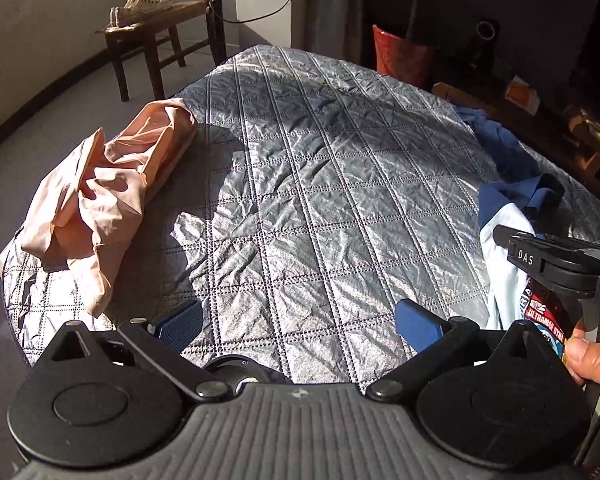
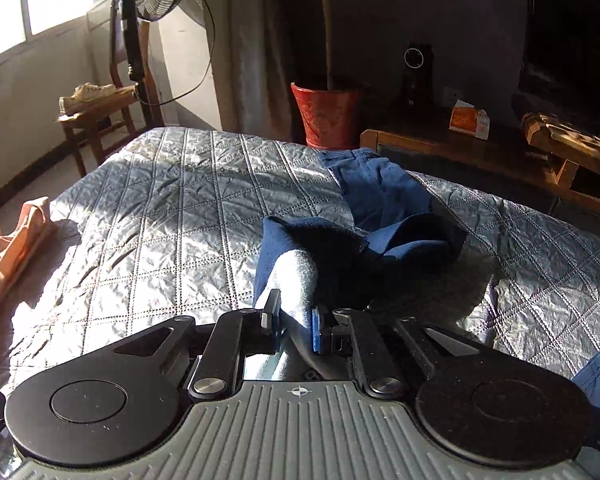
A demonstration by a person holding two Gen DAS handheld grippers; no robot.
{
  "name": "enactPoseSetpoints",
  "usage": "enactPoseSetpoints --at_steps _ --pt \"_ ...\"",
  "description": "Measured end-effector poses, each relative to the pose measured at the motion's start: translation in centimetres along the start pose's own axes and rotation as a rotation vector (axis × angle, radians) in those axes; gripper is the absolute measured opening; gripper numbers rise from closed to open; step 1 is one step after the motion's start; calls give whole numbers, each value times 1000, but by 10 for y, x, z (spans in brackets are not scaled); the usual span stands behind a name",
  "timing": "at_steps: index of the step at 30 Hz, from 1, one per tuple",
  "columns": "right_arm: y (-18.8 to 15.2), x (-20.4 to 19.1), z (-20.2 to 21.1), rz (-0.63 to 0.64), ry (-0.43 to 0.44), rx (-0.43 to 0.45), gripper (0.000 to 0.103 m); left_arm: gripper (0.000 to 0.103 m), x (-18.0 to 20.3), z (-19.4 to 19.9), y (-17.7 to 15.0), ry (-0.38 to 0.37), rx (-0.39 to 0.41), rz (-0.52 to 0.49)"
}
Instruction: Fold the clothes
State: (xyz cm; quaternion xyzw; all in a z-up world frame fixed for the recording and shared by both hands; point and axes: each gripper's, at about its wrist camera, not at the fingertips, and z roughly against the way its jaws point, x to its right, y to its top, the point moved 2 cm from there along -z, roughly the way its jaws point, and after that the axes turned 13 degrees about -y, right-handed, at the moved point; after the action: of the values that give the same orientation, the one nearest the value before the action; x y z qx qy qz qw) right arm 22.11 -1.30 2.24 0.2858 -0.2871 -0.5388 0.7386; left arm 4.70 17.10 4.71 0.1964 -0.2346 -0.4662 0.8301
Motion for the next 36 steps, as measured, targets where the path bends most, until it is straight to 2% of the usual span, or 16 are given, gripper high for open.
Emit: enactPoseSetpoints --at_steps 1,2,4,6,10,13,16,18,20,21,24,28,30,34,35,36 --pt "-1 12 -6 12 -99 -25 44 102 -1 1 0 -1 4 3" --pt "-3 24 -11 23 -195 -48 41 102 -2 1 1 -1 7 5" --pt "-11 50 1 -7 -274 -26 34 102 -2 2 1 -2 11 6" --pt "-23 67 35 -55 -269 31 37 102 -3 1 2 -2 9 11" --pt "-86 44 99 16 -26 -27 76 102 -3 2 3 -1 17 19" --pt "-133 26 147 71 153 -71 76 102 0 2 3 1 21 6" --pt "-178 -8 171 209 202 -138 76 102 5 2 2 10 29 -8" --pt "-199 -23 172 332 128 -129 76 102 9 3 1 15 36 -20" --pt "-210 -26 169 396 66 -103 68 102 13 3 0 19 41 -36" --pt "-207 -22 166 353 78 -107 58 102 16 3 -1 20 42 -47" --pt "-197 -14 155 256 93 -118 3 102 23 3 -2 23 45 -78" --pt "-190 -38 170 276 250 -99 5 102 26 3 -2 27 56 -85" --pt "-187 -50 179 284 342 -93 17 102 28 2 -3 29 55 -94" --pt "-187 -2 180 207 208 -129 21 102 35 1 -7 25 48 -128" --pt "-187 10 180 188 175 -137 30 102 36 1 -8 24 47 -134" --pt "-187 22 181 168 142 -146 32 102 38 1 -8 22 49 -136"
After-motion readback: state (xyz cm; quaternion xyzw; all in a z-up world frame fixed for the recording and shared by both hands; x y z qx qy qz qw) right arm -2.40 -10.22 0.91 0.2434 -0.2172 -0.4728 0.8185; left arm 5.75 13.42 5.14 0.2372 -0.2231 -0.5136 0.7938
